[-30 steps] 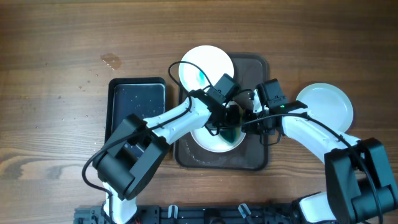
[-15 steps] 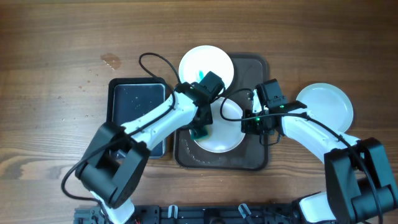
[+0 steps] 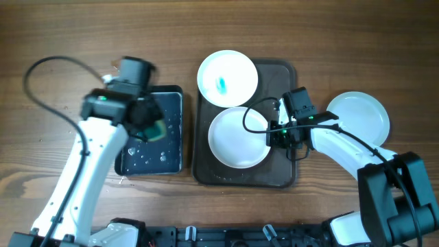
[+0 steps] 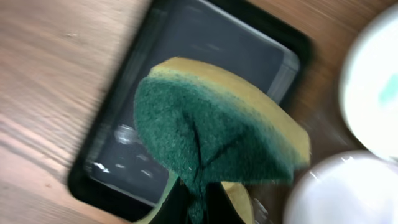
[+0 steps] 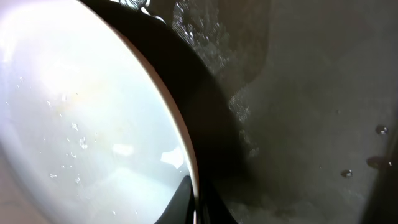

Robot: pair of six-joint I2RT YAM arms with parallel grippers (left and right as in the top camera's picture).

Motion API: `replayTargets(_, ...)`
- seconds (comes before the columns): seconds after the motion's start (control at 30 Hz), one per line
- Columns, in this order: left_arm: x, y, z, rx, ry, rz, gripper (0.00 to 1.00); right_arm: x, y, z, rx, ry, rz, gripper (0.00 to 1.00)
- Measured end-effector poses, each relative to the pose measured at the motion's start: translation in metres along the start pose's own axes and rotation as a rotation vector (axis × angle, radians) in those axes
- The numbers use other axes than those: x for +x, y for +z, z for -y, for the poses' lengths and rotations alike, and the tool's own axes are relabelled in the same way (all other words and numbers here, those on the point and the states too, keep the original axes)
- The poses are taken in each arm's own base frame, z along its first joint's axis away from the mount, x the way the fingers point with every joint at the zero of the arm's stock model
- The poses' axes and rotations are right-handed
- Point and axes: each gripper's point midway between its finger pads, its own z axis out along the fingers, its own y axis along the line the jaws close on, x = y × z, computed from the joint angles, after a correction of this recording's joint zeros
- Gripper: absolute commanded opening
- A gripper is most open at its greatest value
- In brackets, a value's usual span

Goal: Clean dirty plates on tray and stack at the side

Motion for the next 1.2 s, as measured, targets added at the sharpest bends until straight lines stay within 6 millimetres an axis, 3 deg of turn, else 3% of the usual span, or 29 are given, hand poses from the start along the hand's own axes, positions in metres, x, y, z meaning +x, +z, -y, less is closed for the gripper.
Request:
replayTargets(0.1, -0.010, 0.029, -0.029, -0.024, -0.072, -0.012, 0.04, -0.004, 0.001, -0.002, -0.007, -0.006, 0.017, 0.04)
replayTargets(0.17, -0.004, 0.061, -0.043, -0.020, -0.109, -0.051, 0.06, -0.006, 0.001, -0.002, -0.010, -0.008, 0.024, 0.04)
replayTargets(0.23, 0.015, 0.088, -0.052, -0.026, -0.121, -0.136, 0.29, -0.007, 0.002, -0.002, -0.011, -0.012, 0.028, 0.04)
replayTargets(0.33, 0.032, 0.100, -0.052, -0.015, -0.113, -0.212, 0.63, 0.001, -0.002, 0.002, 0.022, -0.008, -0.017, 0.04)
replayTargets(0.47, 0.031, 0.086, -0.047, 0.009, -0.109, -0.235, 0.70, 0.022, -0.020, 0.014, 0.123, 0.010, -0.150, 0.05)
replayTargets(0.5, 0.029, 0.081, -0.046, 0.015, -0.107, -0.232, 0.71, 0.023, -0.025, 0.014, 0.136, 0.007, -0.164, 0.04)
replayTargets(0.53, 0.025, 0.074, -0.044, 0.023, -0.108, -0.224, 0.79, 0.022, -0.034, 0.015, 0.161, 0.003, -0.184, 0.04)
replayTargets(0.63, 0.004, 0.045, -0.036, 0.074, -0.107, -0.147, 0.88, 0.007, -0.061, 0.002, 0.199, -0.044, -0.184, 0.04)
replayTargets(0.77, -0.019, 0.011, -0.033, 0.134, -0.131, -0.040, 0.95, -0.012, -0.089, -0.041, 0.184, -0.177, -0.142, 0.04)
replayTargets(0.93, -0.034, -0.023, -0.061, 0.163, -0.259, 0.073, 1.00, -0.027, -0.110, -0.112, 0.116, -0.357, -0.065, 0.04)
replayTargets(1.0, -0.035, -0.034, -0.072, 0.171, -0.299, 0.104, 1.00, -0.045, -0.102, -0.147, 0.089, -0.407, -0.048, 0.04)
replayTargets(1.13, -0.034, -0.050, -0.080, 0.184, -0.324, 0.153, 1.00, -0.073, -0.066, -0.196, 0.074, -0.479, -0.012, 0.04)
replayTargets(1.2, -0.034, -0.053, -0.080, 0.186, -0.324, 0.157, 1.00, -0.083, -0.047, -0.211, 0.116, -0.502, 0.050, 0.04)
